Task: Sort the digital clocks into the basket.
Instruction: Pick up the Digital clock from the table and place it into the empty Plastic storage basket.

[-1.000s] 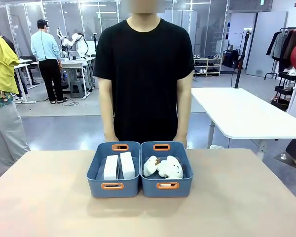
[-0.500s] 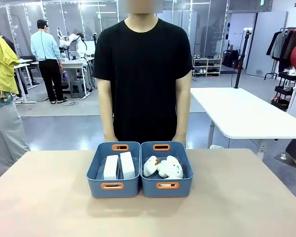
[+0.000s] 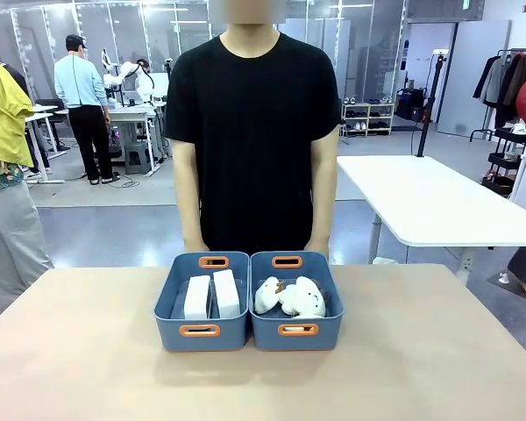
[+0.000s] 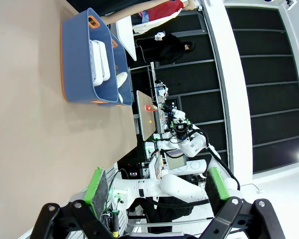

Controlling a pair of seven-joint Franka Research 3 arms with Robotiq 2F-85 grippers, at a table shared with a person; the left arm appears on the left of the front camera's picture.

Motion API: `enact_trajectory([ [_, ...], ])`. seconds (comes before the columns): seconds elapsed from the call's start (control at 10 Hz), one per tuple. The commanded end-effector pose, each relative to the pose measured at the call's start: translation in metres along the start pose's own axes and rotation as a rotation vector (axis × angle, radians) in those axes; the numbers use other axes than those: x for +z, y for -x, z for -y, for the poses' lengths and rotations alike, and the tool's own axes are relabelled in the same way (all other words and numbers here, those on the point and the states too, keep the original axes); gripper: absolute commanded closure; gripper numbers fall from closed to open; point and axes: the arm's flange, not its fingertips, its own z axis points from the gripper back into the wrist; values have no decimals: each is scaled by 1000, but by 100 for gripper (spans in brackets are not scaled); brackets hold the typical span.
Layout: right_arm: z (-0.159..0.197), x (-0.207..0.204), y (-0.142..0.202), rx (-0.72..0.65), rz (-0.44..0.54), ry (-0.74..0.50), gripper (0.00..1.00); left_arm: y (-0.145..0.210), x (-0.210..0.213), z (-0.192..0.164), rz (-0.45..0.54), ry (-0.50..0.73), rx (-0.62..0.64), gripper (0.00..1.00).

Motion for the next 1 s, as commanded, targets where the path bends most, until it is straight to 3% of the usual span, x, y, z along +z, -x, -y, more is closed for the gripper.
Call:
enact_trajectory([
  [0.0,-1,1,-2,-2,-11,-1,0,0,0,6,5,17,13,0],
  [0.9,-1,1,-2,-2,-11,-1,0,0,0,6,5,17,13,0],
])
